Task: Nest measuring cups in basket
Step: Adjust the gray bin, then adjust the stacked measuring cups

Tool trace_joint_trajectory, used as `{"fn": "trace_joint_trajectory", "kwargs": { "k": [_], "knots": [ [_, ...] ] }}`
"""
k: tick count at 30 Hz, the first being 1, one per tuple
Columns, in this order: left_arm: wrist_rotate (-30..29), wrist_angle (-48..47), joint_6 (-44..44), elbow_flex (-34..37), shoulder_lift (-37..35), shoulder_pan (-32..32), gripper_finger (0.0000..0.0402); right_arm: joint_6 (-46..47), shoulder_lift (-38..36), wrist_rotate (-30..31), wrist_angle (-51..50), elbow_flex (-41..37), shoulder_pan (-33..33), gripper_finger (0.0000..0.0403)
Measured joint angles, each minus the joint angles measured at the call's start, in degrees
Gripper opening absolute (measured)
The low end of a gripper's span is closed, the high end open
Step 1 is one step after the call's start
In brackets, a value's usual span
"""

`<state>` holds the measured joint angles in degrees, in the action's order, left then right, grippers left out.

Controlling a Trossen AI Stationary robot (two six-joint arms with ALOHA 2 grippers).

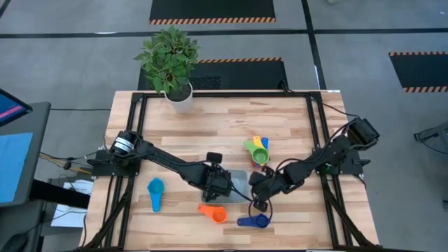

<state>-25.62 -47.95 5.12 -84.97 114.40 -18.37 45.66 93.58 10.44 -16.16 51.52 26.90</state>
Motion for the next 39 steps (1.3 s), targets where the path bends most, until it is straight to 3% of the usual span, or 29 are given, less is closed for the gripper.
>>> {"fn": "trace_joint_trajectory", "kwargs": {
  "k": [6,11,15,22,28,39],
  "knots": [
    [-0.67,-3.12,-1.92,-4.74,-0.32,-0.99,0.0,4.94,0.02,0.34,-16.67,3.35,0.1,0.0022],
    [-3.88,-5.14,-8.87,-10.96,-0.43,-1.03,0.0,6.61,0.01,6.15,-29.19,7.33,-0.03,0.0015],
    [-1.23,-1.04,-16.24,-11.62,-0.31,3.18,0.0,10.45,-0.53,11.66,-40.75,9.63,0.24,0.0022],
    [-0.18,5.39,-22.18,-11.34,0.1,11.91,0.0,19.95,-5.78,15.6,-54.95,8.81,2.02,0.0025],
    [7.98,13.49,-28.23,-10.04,0.97,16.4,0.0,20.09,-13.03,17.99,-51.58,2.82,0.48,0.0013],
    [11.84,12.59,-35.28,-8.68,3.92,20.13,0.0,5.75,-23.25,14.78,-34.71,-10.6,-11.93,0.0021]
  ]
}}
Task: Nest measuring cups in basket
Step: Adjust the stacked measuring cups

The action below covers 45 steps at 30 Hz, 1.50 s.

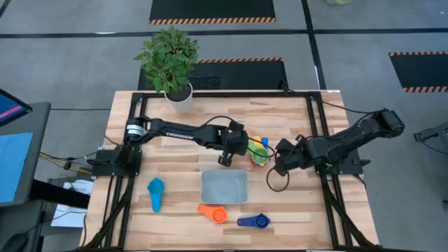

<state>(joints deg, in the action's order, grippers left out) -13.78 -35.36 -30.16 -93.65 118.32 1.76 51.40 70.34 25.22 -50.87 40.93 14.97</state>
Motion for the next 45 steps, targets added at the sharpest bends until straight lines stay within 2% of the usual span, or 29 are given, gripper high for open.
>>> {"fn": "trace_joint_trajectory", "kwargs": {
  "k": [3,9,14,19,24,33,45],
  "knots": [
    [4.83,0.47,1.64,-0.08,-0.06,0.35,0.0,-3.79,-1.19,-2.13,3.44,-1.94,-3.57,0.0015],
    [8.09,0.74,3.88,0.16,0.24,0.34,0.0,-12.49,-0.63,-4.51,10.57,-3.57,-8.56,0.002],
    [8.4,3.35,3.3,0.19,1.52,0.36,0.0,-16.98,-0.73,-7.28,16.21,-5.72,-12.16,0.002],
    [8.58,6.95,1.86,0.17,3.9,1.15,0.0,-17.71,-0.75,-7.28,16.13,-5.86,-14.46,0.0013],
    [8.57,6.59,1.74,0.33,5.23,1.55,0.0,-19.46,-0.75,-7.67,17.56,-5.83,-16.23,0.0022],
    [8.81,8.26,0.34,0.16,5.54,1.46,0.0,-24.96,-0.73,-13.33,22.96,-5.83,-20.26,0.0015],
    [8.62,11.51,-1.16,0.14,5.56,2.0,0.0,-25.99,-0.04,-17.91,23.95,-5.77,-21.49,0.0025]
  ]
}}
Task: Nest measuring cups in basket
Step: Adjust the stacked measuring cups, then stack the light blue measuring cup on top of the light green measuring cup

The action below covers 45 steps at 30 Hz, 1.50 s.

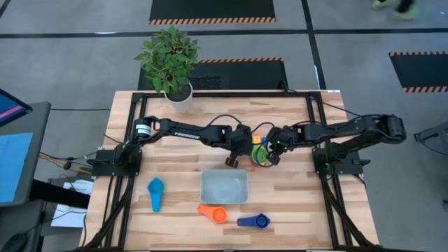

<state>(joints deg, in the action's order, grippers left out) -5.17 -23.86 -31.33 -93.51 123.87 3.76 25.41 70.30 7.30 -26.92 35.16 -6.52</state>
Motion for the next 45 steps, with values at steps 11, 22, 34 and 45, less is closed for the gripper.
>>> {"fn": "trace_joint_trajectory", "kwargs": {
  "k": [11,22,34,45],
  "knots": [
    [0.29,1.75,-3.09,0.0,0.07,0.05,0.0,-1.96,7.63,-2.9,6.49,0.02,-0.4,0.0023],
    [0.37,6.9,-5.53,-0.02,0.07,0.05,0.0,-3.45,8.05,-2.91,11.58,0.02,-1.03,0.0016],
    [-14.37,4.47,-5.56,-0.34,-0.44,-0.06,0.0,-2.48,7.13,-2.89,6.75,0.02,-1.3,0.0028],
    [-29.16,-27.69,12.61,-6.43,-1.05,-0.6,0.0,3.42,-2.76,0.6,-5.88,0.02,-1.34,0.002]
  ]
}}
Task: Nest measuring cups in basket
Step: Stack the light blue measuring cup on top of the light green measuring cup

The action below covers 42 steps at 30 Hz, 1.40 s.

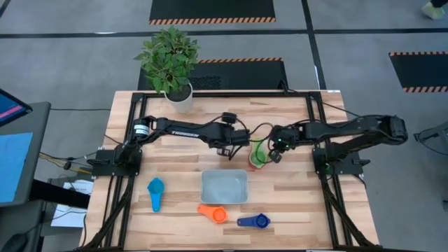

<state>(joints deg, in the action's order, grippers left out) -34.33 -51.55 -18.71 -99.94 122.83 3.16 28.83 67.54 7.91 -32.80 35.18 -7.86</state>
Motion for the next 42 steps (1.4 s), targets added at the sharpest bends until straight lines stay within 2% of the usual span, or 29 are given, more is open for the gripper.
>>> {"fn": "trace_joint_trajectory", "kwargs": {
  "k": [5,10,12,14,15,20,22,26,28,30,33,36,42],
  "knots": [
    [-3.06,-16.72,19.09,0.04,0.0,-0.2,0.0,6.18,-5.45,2.89,-10.04,0.04,1.98,0.0032],
    [-3.42,-39.22,36.51,0.14,0.02,-2.22,0.0,7.62,-8.75,6.49,-12.98,0.04,4.54,0.0025],
    [-2.43,-37.31,38.3,2.04,-1.39,-3.39,0.0,7.08,-9.51,7.73,-13.06,0.04,5.13,0.002],
    [4.98,-39.07,36.73,4.11,-4.71,-4.53,0.0,6.87,-9.93,8.72,-12.96,0.04,5.43,0.0017],
    [6.28,-38.84,37.92,4.69,-6.62,-5.2,0.0,6.87,-9.88,9.14,-13.05,0.04,5.65,0.0016],
    [6.8,-38.05,45.17,16.52,-23.45,-9.43,0.0,6.74,-9.72,9.2,-13.72,-0.02,6.11,0.0024],
    [8.18,-38.51,50.8,24.27,-32.27,-12.33,0.0,6.75,-9.61,9.21,-14.03,-0.03,6.58,0.003],
    [17.8,-33.88,66.16,40.11,-48.49,-20.87,0.0,7.04,-8.91,8.8,-13.61,0.0,7.42,0.0035],
    [20.44,-28.68,74.67,46.83,-55.03,-26.45,0.0,8.36,-8.5,8.59,-13.27,-0.04,7.82,0.0033],
    [20.67,-22.61,81.7,52.24,-59.63,-31.74,0.0,9.92,-8.69,8.55,-13.32,0.0,7.93,0.0029],
    [21.25,-16.78,87.94,58.2,-62.97,-37.81,0.0,12.01,-8.62,8.54,-13.24,0.0,7.92,0.0023],
    [25.09,-12.3,90.52,62.64,-62.42,-41.19,0.0,12.13,-8.62,8.54,-13.01,0.0,7.92,0.002],
    [30.8,-5.34,94.82,65.58,-57.74,-42.7,0.0,11.86,-8.62,8.54,-12.95,0.0,7.76,0.0024]
  ]
}}
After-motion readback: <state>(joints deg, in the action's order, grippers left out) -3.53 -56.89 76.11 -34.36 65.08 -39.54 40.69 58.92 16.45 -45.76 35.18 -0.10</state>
